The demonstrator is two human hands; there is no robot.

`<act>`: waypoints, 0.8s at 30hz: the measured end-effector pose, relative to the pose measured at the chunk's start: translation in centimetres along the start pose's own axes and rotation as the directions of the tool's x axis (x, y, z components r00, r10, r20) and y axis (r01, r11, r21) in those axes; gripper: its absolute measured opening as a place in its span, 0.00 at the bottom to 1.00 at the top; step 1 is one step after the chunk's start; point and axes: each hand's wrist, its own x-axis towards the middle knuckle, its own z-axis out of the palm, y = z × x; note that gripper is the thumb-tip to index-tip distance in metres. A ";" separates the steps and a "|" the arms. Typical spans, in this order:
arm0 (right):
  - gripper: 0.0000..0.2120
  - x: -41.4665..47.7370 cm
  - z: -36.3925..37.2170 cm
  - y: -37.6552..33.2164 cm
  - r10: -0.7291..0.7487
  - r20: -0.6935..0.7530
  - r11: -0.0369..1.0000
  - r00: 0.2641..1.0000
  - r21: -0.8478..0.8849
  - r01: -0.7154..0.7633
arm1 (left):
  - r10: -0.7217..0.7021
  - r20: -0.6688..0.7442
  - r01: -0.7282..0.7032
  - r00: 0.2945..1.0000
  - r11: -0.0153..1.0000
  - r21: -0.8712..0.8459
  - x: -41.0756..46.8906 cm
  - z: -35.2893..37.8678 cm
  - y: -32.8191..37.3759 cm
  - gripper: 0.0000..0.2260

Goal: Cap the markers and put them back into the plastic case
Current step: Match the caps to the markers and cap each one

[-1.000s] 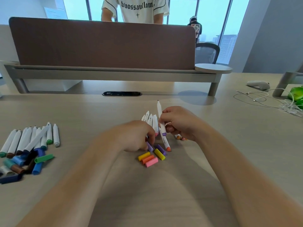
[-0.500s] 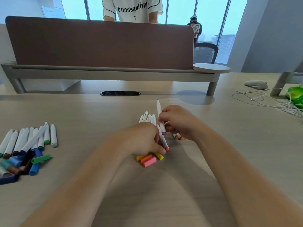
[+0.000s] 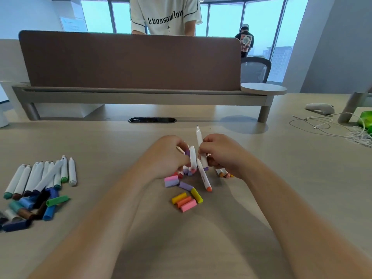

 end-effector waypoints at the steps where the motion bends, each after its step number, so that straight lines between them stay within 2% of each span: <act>1: 0.06 0.0 0.0 0.0 -0.005 0.003 1.000 1.000 0.000 0.005 | -0.051 -0.015 0.048 0.999 0.988 -0.144 0.2 -0.1 -0.3 0.07; 4: 0.07 -0.2 0.2 -0.1 -0.032 0.032 0.999 0.999 -0.013 0.033 | -0.189 -0.029 0.145 0.981 0.832 -0.535 0.8 -0.2 -1.2 0.12; 7: 0.08 -0.6 0.4 -0.4 -0.052 0.099 0.996 0.994 -0.073 0.059 | -0.273 -0.050 0.157 0.961 0.682 -0.714 1.1 -0.5 -1.9 0.13; 12: 0.04 -1.0 0.5 -0.5 -0.061 0.190 0.996 0.980 -0.059 0.073 | -0.293 -0.104 0.144 0.951 0.711 -0.689 0.8 -0.7 -2.2 0.06; 17: 0.04 -1.0 0.3 -0.5 -0.066 0.215 0.993 0.974 -0.081 0.085 | -0.292 -0.133 0.123 0.947 0.712 -0.692 0.9 -0.8 -2.1 0.07; 24: 0.06 -1.2 0.4 -0.7 -0.070 0.239 0.983 0.969 -0.149 0.108 | -0.270 -0.139 0.133 0.953 0.783 -0.607 1.0 -0.7 -2.1 0.10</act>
